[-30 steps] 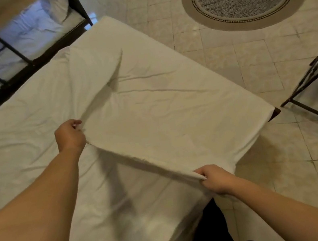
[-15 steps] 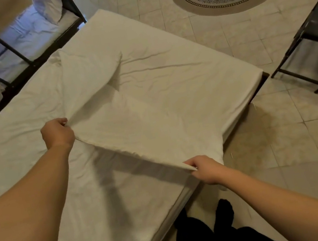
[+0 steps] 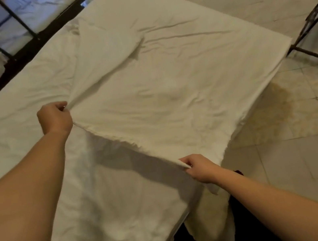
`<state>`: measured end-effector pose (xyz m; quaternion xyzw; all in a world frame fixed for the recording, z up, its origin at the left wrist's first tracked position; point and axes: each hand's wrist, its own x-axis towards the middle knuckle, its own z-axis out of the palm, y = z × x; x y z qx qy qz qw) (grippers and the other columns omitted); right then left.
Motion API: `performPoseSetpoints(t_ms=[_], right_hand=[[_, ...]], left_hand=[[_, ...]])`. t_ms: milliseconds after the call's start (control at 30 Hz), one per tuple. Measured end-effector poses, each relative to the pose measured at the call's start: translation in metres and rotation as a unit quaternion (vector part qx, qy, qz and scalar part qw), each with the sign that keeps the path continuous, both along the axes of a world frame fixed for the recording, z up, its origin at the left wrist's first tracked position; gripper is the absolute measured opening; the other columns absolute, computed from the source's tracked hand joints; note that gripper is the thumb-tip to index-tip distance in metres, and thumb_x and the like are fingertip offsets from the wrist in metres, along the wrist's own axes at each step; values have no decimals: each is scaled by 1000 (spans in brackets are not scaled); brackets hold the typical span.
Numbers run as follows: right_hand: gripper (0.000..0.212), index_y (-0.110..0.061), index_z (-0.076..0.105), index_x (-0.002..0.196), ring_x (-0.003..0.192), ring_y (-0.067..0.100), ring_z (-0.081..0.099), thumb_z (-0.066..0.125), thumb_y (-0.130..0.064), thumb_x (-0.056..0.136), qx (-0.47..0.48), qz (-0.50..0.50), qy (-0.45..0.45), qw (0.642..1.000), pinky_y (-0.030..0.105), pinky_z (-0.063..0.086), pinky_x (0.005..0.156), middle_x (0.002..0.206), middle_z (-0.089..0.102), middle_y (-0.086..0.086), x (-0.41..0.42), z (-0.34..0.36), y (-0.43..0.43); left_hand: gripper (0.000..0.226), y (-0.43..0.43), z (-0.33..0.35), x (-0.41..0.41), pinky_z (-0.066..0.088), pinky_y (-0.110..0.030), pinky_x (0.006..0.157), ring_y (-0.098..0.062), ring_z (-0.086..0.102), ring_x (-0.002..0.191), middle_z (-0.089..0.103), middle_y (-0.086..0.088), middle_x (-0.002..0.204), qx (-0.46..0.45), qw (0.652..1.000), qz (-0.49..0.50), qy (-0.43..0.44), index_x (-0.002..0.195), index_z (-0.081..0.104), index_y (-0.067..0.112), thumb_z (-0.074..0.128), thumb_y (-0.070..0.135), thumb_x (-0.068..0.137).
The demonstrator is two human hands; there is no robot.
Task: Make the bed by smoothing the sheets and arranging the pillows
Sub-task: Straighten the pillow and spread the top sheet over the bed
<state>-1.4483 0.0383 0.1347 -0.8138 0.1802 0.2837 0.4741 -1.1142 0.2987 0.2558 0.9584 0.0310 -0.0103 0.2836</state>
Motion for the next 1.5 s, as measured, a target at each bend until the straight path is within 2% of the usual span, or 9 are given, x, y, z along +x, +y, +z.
performPoseSetpoints(t_ms=[100, 267, 467, 600, 767, 1000, 1167, 1333, 1500], right_hand=[[41, -46, 69, 81, 81, 2, 63, 51, -9, 84, 11, 18, 7, 1000, 24, 46, 68, 81, 68, -19, -2, 3, 63], [41, -31, 76, 110, 96, 7, 65, 49, -13, 85, 39, 53, 16, 998, 25, 46, 74, 104, 73, -14, -10, -2, 142], [37, -33, 75, 101, 89, 2, 63, 48, -12, 88, 75, 110, 15, 991, 25, 48, 72, 95, 71, -17, -22, -10, 220], [51, -27, 68, 130, 120, 9, 60, 48, -17, 85, 71, 141, 26, 987, 25, 46, 93, 131, 67, -11, -34, -28, 271], [56, -25, 58, 143, 131, 13, 54, 49, -18, 88, 64, 172, 29, 983, 29, 44, 108, 144, 59, -7, -47, -34, 337], [48, -28, 69, 129, 111, 15, 64, 47, -11, 89, 64, 159, 16, 985, 32, 51, 93, 123, 71, -7, -53, -48, 455], [55, -27, 57, 144, 137, 17, 50, 47, -14, 92, 18, 166, 42, 985, 30, 40, 112, 148, 56, -5, -74, -76, 554], [54, -29, 59, 142, 136, 18, 51, 44, -16, 92, 19, 182, 68, 981, 27, 41, 108, 146, 58, -5, -96, -93, 641], [52, -25, 53, 147, 141, 19, 46, 44, -12, 98, 13, 187, 63, 980, 28, 37, 114, 151, 52, -3, -105, -105, 709]], left_hand=[[29, 59, 2, -4, 45, -26, 105, -26, 65, 118, 71, -13, 126, 10, 1000, -4, -2, 125, 72, 5, 61, 6, 98], [28, 141, 1, -20, 44, -22, 102, -24, 66, 116, 72, -10, 124, 24, 1000, 4, -4, 124, 73, 6, 62, 8, 98], [28, 229, 7, -51, 45, -21, 102, -21, 66, 116, 71, -8, 125, 38, 999, 29, -21, 123, 74, 9, 61, 6, 99], [27, 279, 11, -67, 47, -27, 106, -22, 66, 115, 71, -7, 125, 57, 997, 31, -44, 121, 75, 10, 62, 6, 98], [26, 349, 15, -77, 50, -34, 107, -25, 68, 110, 72, -8, 124, 79, 995, 32, -57, 121, 75, 11, 62, 8, 99], [27, 460, -11, -79, 50, -32, 106, -25, 69, 109, 72, -7, 124, 73, 996, 31, -48, 122, 75, 10, 61, 8, 99], [27, 548, -49, -91, 48, -30, 108, -25, 67, 112, 72, -7, 125, 62, 998, 20, -23, 123, 74, 11, 60, 9, 100], [29, 625, -77, -100, 45, -26, 108, -25, 65, 118, 70, -9, 128, 64, 997, 25, -20, 124, 73, 9, 56, 6, 101], [32, 680, -100, -105, 46, -28, 109, -27, 63, 121, 68, -12, 130, 78, 996, 35, -39, 126, 72, 8, 51, 5, 102]])
